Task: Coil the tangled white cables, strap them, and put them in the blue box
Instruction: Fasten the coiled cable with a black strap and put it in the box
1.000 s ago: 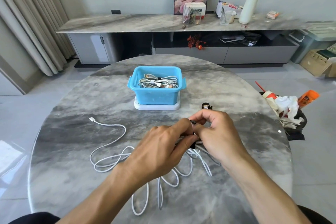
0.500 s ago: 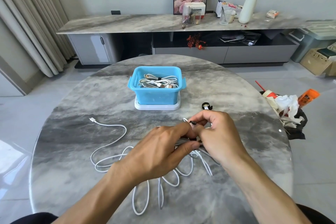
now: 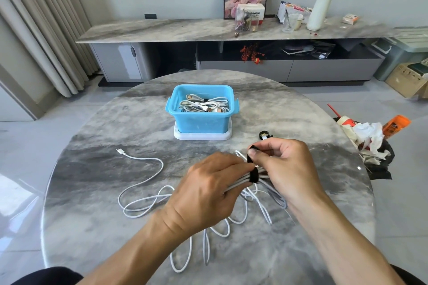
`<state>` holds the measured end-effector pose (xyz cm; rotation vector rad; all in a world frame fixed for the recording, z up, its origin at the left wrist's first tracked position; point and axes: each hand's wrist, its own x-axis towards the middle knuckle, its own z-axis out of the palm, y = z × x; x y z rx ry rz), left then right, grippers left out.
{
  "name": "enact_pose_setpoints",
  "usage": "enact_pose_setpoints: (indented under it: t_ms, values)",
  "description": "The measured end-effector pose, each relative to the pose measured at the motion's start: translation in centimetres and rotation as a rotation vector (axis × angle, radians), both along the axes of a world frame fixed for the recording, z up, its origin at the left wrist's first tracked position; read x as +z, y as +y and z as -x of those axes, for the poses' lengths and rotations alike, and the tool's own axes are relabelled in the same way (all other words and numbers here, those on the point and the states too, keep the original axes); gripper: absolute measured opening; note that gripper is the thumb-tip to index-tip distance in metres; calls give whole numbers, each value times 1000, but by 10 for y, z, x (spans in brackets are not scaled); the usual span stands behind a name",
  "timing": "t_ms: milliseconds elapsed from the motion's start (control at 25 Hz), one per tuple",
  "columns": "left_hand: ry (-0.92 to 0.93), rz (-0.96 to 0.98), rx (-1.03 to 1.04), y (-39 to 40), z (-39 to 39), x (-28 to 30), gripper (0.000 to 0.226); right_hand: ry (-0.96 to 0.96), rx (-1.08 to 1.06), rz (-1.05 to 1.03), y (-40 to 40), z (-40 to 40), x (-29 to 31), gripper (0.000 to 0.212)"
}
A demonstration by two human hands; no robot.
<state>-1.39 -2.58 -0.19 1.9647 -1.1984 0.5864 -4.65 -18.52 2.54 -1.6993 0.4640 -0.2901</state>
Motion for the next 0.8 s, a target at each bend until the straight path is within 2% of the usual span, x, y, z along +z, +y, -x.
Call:
enact_pose_setpoints:
  t_ms: [160,360,560,800]
  values:
    - [103,77,-11,-3,5,5,19,-40,12,18,-2,1,4,19]
    - [365,31,75,-4,7,19,8,-196,11,221,0,7,10,19]
    - [396,-86,141,0,1,25,13,-306,105,337,0,8,7,18]
    - [560,-169,152,3,-6,32,16,-436,230,726,-2,3,-3,15]
